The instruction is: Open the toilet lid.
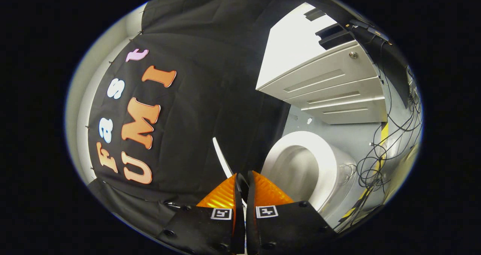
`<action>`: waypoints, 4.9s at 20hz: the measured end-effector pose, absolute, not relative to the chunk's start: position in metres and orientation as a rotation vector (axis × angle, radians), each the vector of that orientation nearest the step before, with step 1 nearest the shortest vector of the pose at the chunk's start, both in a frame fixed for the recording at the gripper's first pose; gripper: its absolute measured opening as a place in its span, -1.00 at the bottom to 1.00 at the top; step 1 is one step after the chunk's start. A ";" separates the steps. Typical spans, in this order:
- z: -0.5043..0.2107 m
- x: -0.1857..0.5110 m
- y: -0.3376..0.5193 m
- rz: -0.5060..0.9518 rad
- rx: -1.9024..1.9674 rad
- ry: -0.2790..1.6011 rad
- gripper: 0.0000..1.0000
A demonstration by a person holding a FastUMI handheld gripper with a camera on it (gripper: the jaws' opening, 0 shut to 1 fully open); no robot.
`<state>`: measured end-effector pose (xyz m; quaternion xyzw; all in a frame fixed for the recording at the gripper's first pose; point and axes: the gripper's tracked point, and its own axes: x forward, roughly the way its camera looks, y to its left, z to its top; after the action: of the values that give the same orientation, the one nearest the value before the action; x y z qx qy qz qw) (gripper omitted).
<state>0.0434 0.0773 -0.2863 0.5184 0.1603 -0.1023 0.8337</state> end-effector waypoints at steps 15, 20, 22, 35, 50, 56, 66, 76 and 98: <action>-0.180 0.031 0.241 0.058 0.539 0.289 -0.81; -0.159 0.015 0.313 0.175 0.443 0.272 -0.81; -0.155 0.010 0.341 0.218 0.409 0.268 -0.80; -0.165 -0.028 0.487 0.428 0.214 0.275 -0.80; -0.148 -0.036 0.491 0.468 0.233 0.275 -0.38; -0.073 -0.030 0.427 0.437 0.267 0.152 0.55; -0.037 -0.008 0.316 0.366 0.193 0.088 0.93; -0.019 0.008 0.190 0.314 0.147 0.072 0.96; -0.040 0.038 -0.046 0.177 0.057 0.064 0.97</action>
<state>0.0383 -0.0464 -0.0399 0.0287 0.0321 0.0882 0.9952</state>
